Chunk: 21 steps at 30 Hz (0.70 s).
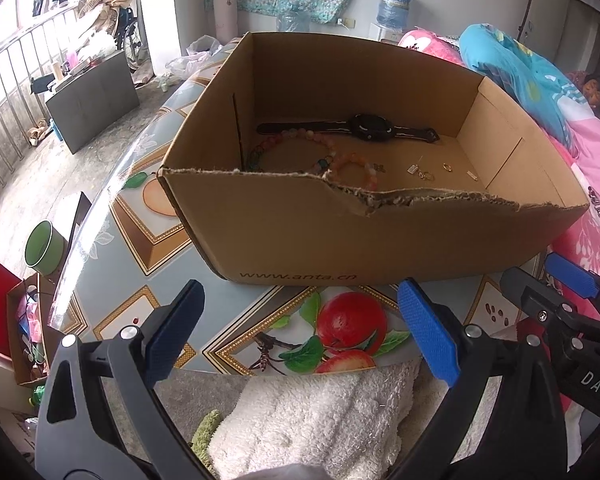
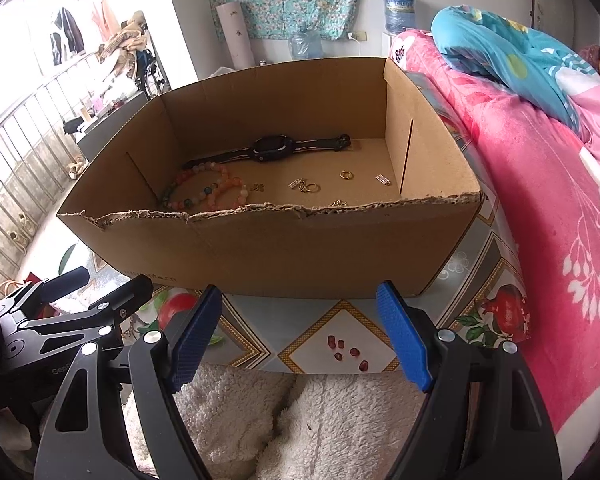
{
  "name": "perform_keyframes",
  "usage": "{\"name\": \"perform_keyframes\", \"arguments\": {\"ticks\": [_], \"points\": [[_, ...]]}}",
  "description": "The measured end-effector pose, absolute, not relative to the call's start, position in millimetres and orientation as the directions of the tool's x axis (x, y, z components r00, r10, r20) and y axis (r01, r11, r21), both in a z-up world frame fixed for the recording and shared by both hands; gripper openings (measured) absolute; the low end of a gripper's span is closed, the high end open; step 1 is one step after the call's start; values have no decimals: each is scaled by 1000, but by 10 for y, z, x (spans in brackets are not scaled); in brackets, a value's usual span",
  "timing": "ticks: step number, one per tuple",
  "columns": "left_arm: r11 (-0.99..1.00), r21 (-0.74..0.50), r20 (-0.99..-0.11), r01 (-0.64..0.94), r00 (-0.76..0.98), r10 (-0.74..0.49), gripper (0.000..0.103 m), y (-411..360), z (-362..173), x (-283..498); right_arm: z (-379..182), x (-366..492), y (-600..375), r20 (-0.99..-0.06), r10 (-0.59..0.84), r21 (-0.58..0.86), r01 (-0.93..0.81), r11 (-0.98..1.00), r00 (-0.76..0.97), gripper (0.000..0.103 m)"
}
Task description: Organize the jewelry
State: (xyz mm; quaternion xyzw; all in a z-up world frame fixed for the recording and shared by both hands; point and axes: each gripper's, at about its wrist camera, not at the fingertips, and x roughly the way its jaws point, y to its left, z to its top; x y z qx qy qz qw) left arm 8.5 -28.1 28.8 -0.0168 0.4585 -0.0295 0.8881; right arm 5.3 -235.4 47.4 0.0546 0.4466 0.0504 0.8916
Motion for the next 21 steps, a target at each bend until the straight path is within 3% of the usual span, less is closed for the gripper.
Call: {"name": "perform_keyframes", "arguments": {"ticks": [21], "points": [[998, -58, -834, 19, 549, -59, 93, -273, 257, 119, 466, 73, -2362, -798, 136, 140, -38, 989, 587, 78]]}}
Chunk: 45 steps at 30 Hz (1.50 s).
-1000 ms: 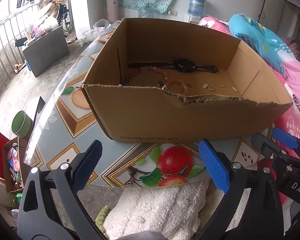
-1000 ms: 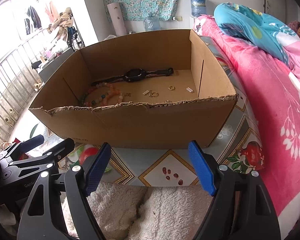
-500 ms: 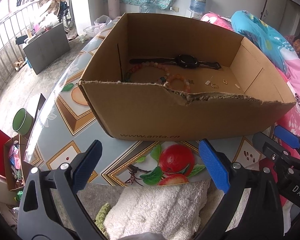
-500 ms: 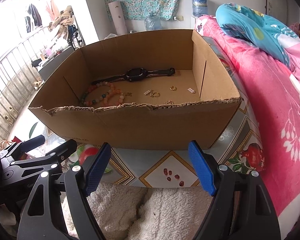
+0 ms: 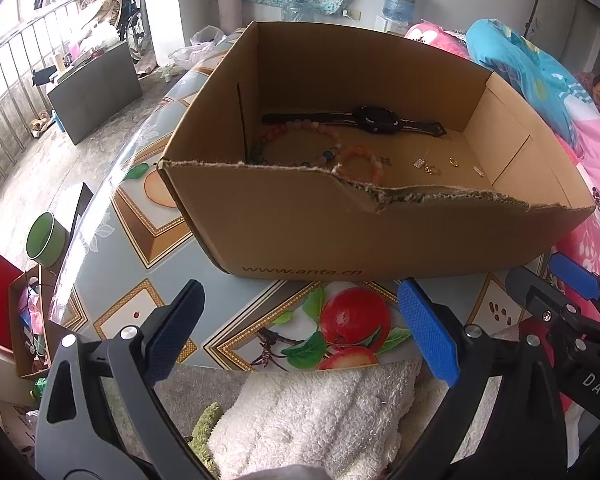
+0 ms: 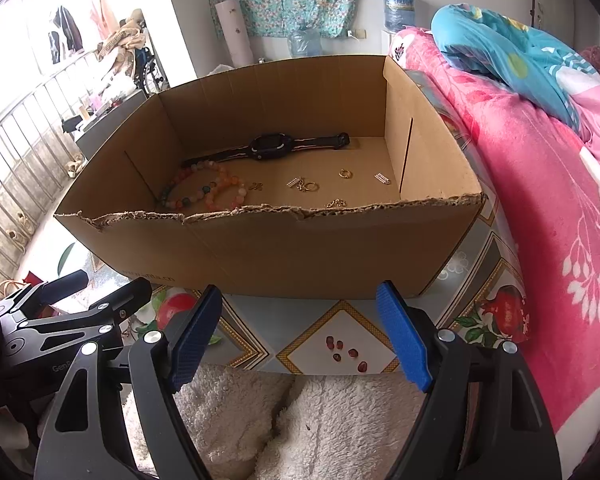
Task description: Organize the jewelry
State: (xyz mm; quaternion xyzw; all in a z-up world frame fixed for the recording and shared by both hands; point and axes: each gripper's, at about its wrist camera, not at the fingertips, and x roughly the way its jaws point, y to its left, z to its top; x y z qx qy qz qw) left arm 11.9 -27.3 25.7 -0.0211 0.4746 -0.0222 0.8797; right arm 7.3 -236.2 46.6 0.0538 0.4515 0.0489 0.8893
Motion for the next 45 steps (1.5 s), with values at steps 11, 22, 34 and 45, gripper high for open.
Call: {"name": "perform_keyframes", "arguments": {"ticks": [11, 22, 34, 45], "points": [[998, -60, -834, 17, 548, -59, 93, -263, 250, 113, 467, 73, -2360, -798, 135, 140, -38, 989, 588, 78], [998, -58, -835, 14, 548, -56, 93, -259, 250, 106, 465, 75, -2346, -799, 136, 139, -41, 989, 586, 78], [998, -59, -834, 11, 549, -56, 93, -244, 256, 106, 464, 80, -2329, -798, 138, 139, -44, 989, 586, 78], [998, -60, -834, 9, 549, -55, 93, -235, 271, 105, 467, 91, -2319, -797, 142, 140, -48, 989, 587, 78]]}}
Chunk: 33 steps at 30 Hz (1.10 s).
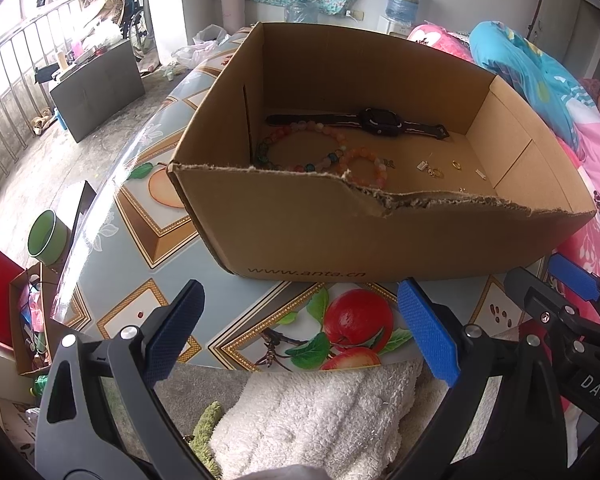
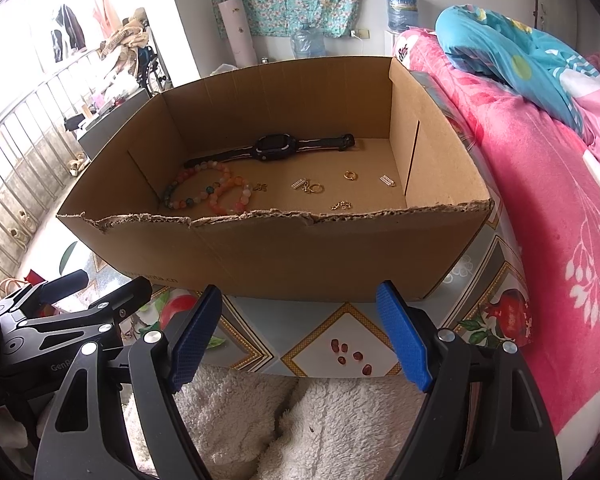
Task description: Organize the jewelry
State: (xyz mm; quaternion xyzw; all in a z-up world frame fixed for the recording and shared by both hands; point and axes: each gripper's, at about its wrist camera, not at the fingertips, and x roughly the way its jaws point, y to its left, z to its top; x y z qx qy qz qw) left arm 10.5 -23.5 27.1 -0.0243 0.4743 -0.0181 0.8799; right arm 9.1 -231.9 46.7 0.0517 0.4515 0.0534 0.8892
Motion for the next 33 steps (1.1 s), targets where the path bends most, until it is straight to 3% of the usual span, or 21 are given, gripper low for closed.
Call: {"name": "perform_keyframes", "arguments": {"ticks": [33], "points": [[998, -56, -835, 7, 547, -50, 93, -230, 263, 108, 475, 102, -2327, -798, 148, 146, -51, 988, 585, 78]]}}
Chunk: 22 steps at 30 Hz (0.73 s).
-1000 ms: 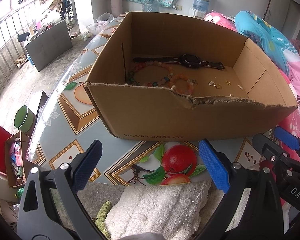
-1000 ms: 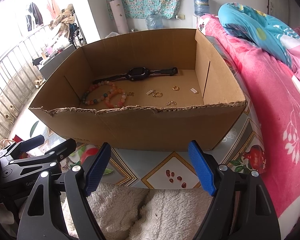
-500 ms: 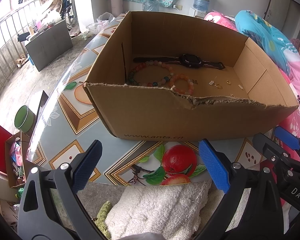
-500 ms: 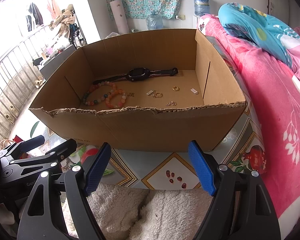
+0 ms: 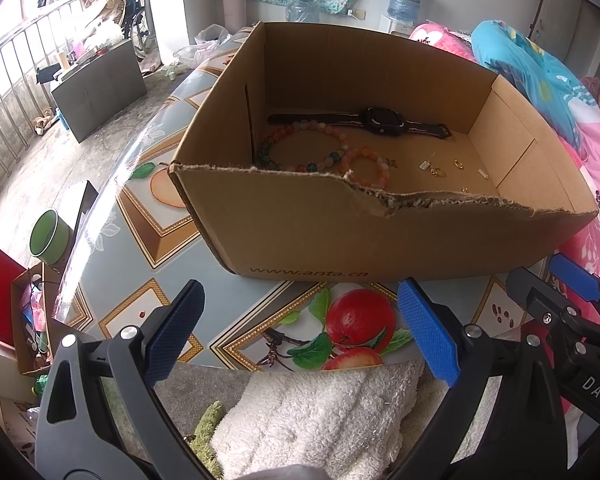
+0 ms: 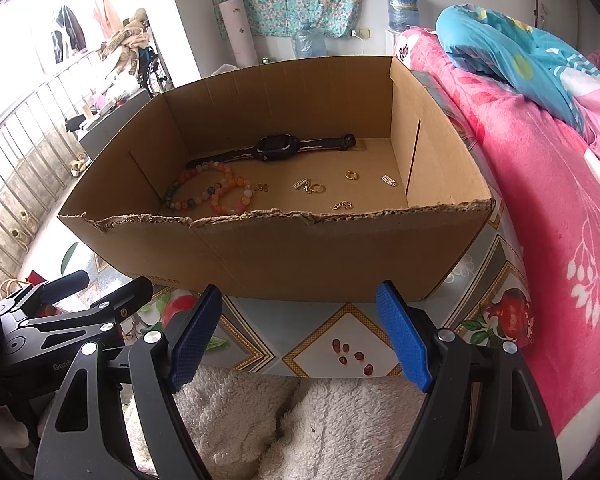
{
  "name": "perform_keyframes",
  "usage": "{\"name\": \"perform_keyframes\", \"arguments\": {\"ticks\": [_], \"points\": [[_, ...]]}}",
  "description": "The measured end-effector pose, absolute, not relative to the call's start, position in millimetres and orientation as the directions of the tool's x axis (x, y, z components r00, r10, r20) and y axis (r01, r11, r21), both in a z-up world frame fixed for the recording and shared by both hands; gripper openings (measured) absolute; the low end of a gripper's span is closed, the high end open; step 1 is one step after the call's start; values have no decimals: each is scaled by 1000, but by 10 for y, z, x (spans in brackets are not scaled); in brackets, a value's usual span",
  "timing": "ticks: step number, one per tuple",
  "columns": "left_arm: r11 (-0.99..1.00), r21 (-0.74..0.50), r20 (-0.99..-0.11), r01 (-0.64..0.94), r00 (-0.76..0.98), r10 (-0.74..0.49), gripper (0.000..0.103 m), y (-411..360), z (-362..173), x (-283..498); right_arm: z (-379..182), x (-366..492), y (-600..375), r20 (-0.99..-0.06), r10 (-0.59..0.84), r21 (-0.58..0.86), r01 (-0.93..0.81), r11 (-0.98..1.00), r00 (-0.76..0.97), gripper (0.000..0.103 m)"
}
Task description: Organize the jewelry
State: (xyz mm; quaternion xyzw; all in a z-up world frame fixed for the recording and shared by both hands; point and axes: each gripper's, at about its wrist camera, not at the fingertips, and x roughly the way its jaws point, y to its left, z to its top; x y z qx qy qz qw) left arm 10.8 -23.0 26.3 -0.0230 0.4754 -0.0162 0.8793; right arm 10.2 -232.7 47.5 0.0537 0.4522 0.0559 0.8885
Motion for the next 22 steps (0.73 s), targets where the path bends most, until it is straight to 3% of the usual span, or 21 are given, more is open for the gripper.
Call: {"name": "perform_keyframes", "arguments": {"ticks": [22], "points": [[999, -45, -839, -10, 543, -32, 93, -219, 239, 91, 467, 94, -2336, -798, 149, 148, -49, 988, 584, 78]]}}
